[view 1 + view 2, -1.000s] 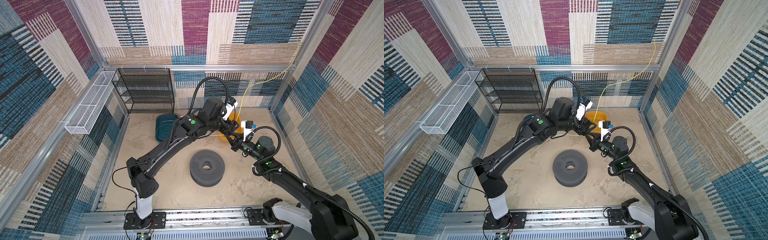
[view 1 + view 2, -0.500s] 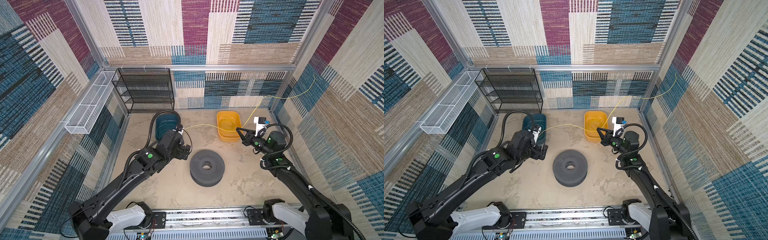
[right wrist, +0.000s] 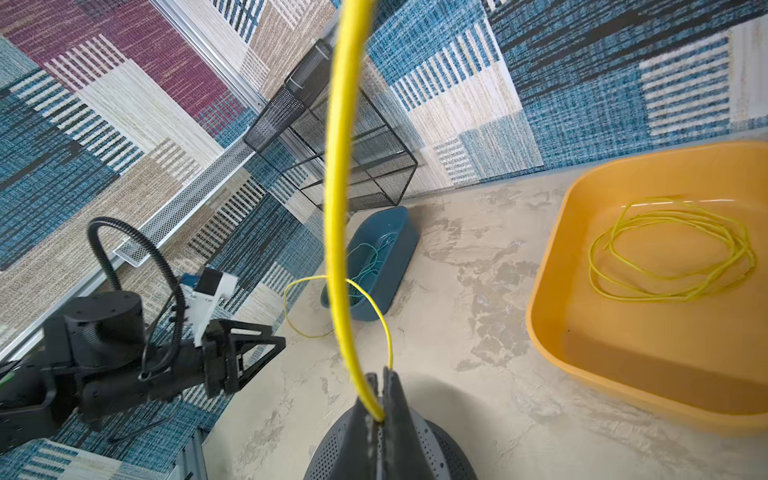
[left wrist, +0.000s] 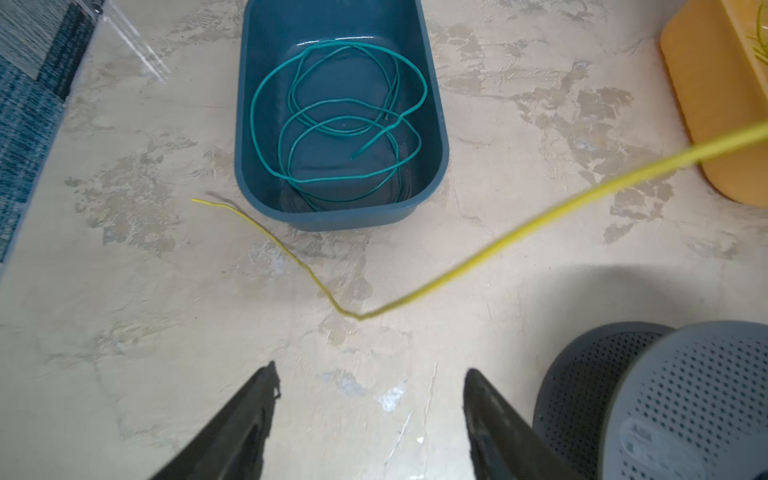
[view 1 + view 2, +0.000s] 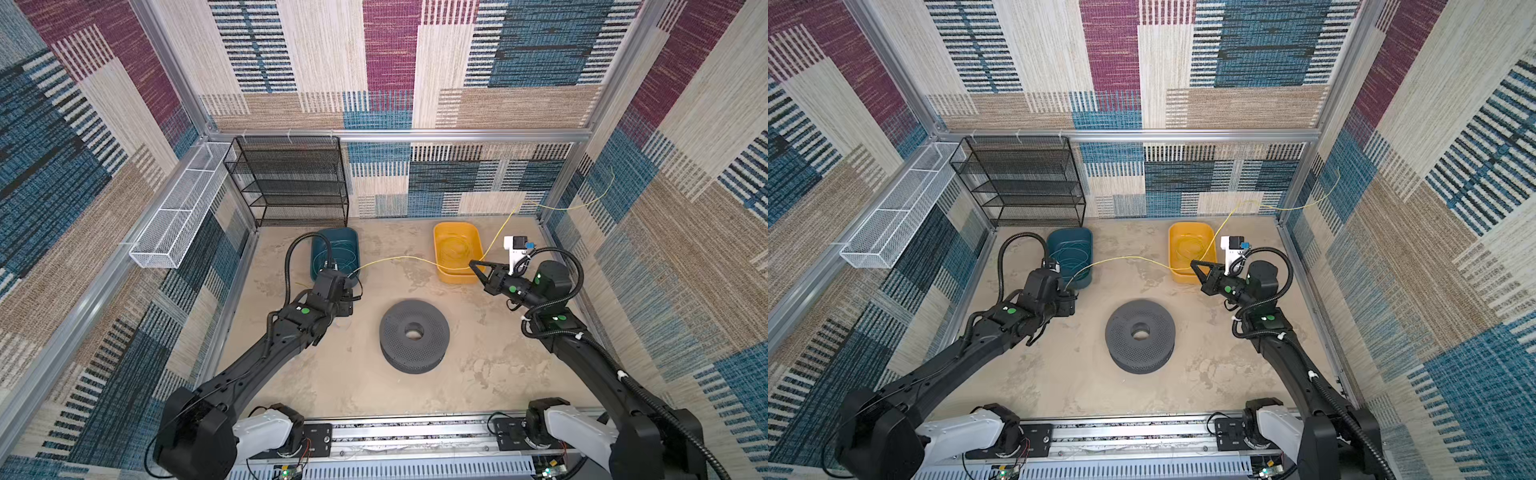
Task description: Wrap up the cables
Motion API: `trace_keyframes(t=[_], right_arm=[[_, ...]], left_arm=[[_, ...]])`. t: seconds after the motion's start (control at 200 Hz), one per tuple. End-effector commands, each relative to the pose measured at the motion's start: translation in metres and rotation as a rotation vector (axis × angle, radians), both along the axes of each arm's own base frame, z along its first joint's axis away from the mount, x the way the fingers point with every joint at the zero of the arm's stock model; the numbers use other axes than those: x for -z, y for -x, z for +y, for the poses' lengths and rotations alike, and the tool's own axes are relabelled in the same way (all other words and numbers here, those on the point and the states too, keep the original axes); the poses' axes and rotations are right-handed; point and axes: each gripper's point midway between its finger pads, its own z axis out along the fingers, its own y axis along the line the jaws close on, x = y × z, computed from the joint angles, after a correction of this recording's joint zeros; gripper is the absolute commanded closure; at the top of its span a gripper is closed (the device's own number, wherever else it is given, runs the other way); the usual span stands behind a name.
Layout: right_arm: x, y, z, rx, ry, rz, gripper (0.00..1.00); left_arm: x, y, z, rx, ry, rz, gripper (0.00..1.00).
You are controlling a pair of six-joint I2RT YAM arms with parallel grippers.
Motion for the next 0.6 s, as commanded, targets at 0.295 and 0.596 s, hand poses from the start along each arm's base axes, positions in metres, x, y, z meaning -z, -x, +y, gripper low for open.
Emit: trace_keyframes(t=[0.295, 0.596], right_arm=[[-0.007, -0.001, 0.001, -0.016, 0.002, -0.023, 1.0], [-0.01, -0.007, -0.002, -0.002, -0.006, -0.016, 1.0]], left_arm=[[0.001, -0.061, -0.012, 0.05, 0.005, -0.104, 0.58], [0.002, -0.053, 0.003, 0.004, -0.047, -0.126, 1.0]])
